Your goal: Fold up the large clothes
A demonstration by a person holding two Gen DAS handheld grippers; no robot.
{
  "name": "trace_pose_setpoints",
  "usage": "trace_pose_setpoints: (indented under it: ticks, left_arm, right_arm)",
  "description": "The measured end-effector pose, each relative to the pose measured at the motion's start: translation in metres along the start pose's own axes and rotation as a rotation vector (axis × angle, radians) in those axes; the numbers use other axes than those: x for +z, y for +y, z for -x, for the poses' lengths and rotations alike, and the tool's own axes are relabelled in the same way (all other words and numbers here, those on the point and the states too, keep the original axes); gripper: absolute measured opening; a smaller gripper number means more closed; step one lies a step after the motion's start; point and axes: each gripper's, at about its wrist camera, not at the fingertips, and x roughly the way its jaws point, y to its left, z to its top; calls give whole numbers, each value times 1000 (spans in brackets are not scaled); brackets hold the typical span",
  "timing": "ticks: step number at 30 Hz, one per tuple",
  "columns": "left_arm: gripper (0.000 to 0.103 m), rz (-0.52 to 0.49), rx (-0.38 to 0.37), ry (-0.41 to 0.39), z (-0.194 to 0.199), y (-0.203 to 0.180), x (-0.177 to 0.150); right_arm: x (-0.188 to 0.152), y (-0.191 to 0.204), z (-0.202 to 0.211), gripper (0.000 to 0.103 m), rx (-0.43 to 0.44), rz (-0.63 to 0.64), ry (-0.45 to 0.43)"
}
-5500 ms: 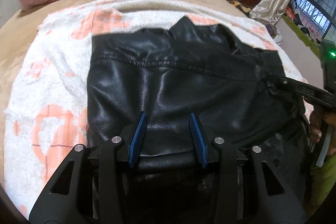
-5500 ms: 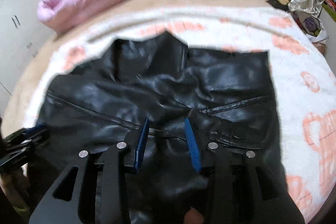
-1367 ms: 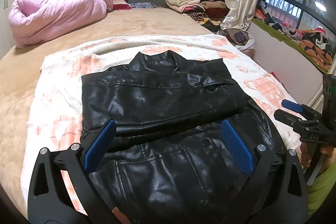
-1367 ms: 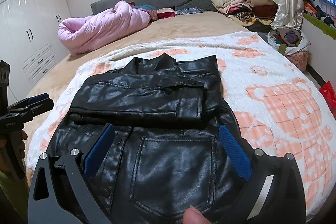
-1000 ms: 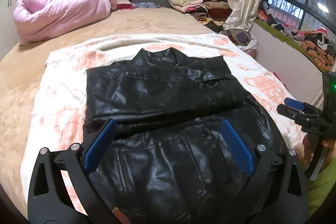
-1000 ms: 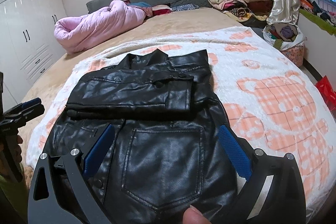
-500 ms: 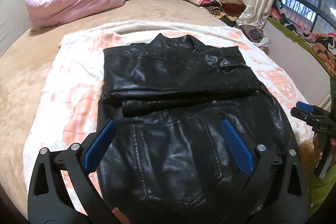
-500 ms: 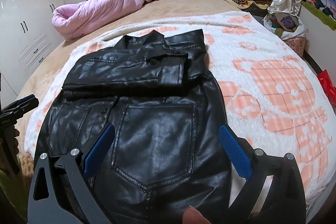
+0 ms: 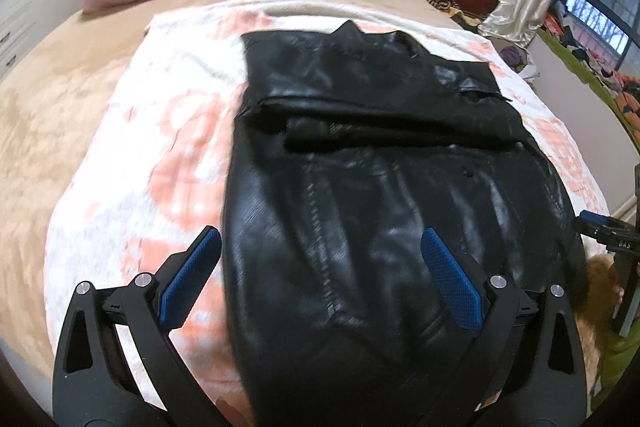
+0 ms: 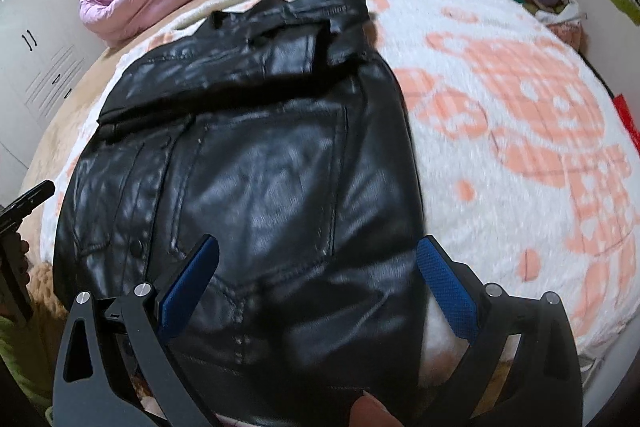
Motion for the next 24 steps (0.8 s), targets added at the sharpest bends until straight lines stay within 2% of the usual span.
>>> trace_pose_setpoints:
  ticks: [7,16,19,23,24]
  left_arm:
    - [93,31,6,70,-6,17,-23]
    - [93,88,-84,140,-10,34,-56]
    - [84,104,-109,151,-8,36,-65]
    - [79,143,-134,159,-6,39,-75]
    - [75,160,-136,160,-6,40,-78]
  right_arm:
    - [-12,-11,-1,99,9,-17,34]
    - [-31,-21,-8,99,15,-22,105]
    - [-37,-24,-10,98,28,-26,126]
    - [-44,-26,-8,98,62,-14,149]
    - [-46,-26,-7,94,67,-6,155]
